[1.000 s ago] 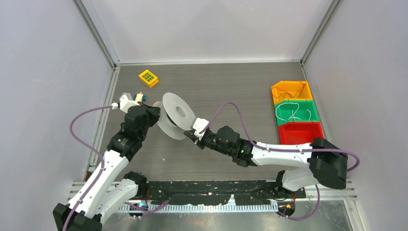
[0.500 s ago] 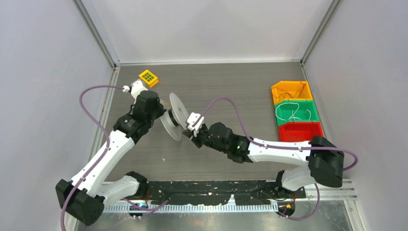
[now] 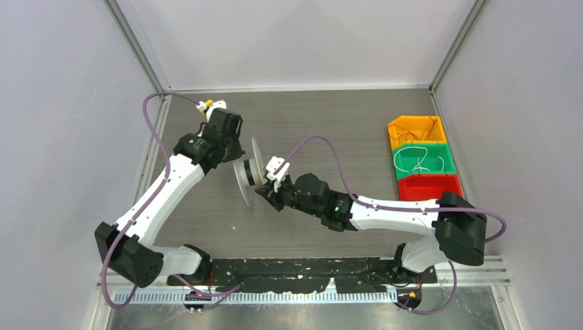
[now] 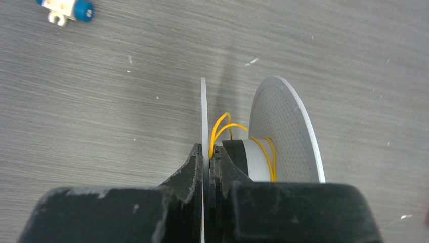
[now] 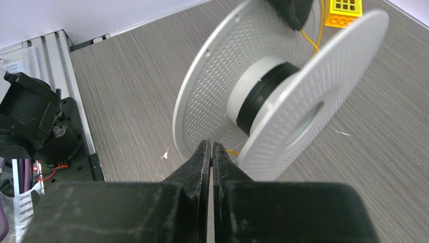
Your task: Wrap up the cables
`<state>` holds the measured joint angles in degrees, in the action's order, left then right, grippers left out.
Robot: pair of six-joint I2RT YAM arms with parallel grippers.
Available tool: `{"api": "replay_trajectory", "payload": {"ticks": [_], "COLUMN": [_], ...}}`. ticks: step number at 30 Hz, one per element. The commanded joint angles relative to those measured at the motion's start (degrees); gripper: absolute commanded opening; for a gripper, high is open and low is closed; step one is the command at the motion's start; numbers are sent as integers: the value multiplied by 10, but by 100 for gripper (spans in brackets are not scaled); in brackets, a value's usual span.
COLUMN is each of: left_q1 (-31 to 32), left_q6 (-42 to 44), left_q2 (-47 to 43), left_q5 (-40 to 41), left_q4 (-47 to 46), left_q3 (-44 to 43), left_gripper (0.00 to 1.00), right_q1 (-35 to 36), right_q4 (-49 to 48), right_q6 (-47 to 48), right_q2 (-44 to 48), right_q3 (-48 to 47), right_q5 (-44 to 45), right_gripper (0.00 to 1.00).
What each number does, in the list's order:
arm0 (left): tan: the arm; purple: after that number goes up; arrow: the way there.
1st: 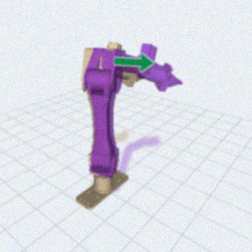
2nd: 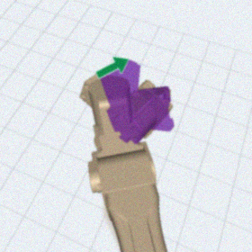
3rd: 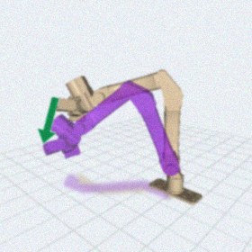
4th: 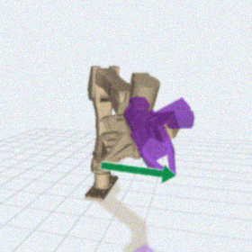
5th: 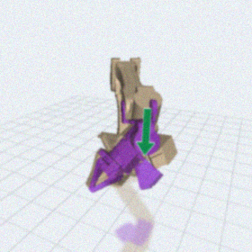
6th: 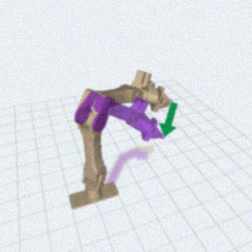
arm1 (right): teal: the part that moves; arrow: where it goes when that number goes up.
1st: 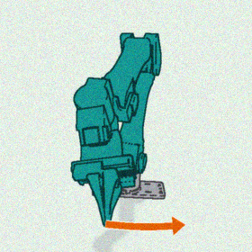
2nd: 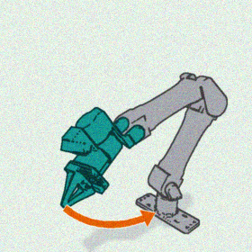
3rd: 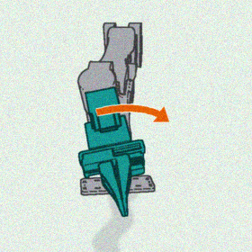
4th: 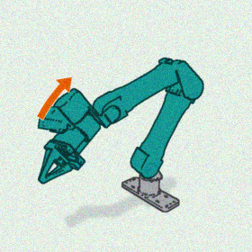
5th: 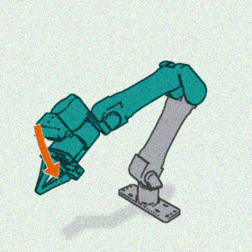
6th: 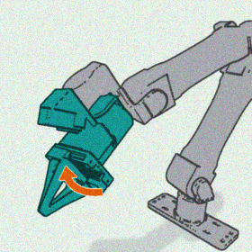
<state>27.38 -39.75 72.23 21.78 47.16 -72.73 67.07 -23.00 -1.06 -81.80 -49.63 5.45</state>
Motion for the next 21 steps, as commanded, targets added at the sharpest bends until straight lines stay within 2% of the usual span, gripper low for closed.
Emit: {"api": "replay_trajectory", "payload": {"ticks": [1,7,10,12,13,16,21], "left_q1": [3,3,3,3,3,3,2], "left_q6": [75,172,204,189,175,121,37], "left_q2": [46,101,105,89,77,37,8], "left_q5": [-84,-196,-199,-178,-173,-154,-106], "left_q4": [39,90,109,91,73,3,-38], "left_q3": [-61,-126,-140,-123,-108,-54,-19], "left_gripper": [0,0,0,0,0,0,0], "right_q1": [1,-19,-36,-46,-50,-62,-63], "right_q4": [-36,-24,18,73,107,124,100], "right_q6": [3,37,20,-46,-108,-217,-257], "right_q2": [-13,-19,-14,-12,-13,-20,-23], "right_q3": [-32,-57,-75,-102,-117,-123,-91], "right_q5": [5,-25,-36,-20,-10,-24,-9], "right_gripper": [5,6,5,5,5,5,5]}}
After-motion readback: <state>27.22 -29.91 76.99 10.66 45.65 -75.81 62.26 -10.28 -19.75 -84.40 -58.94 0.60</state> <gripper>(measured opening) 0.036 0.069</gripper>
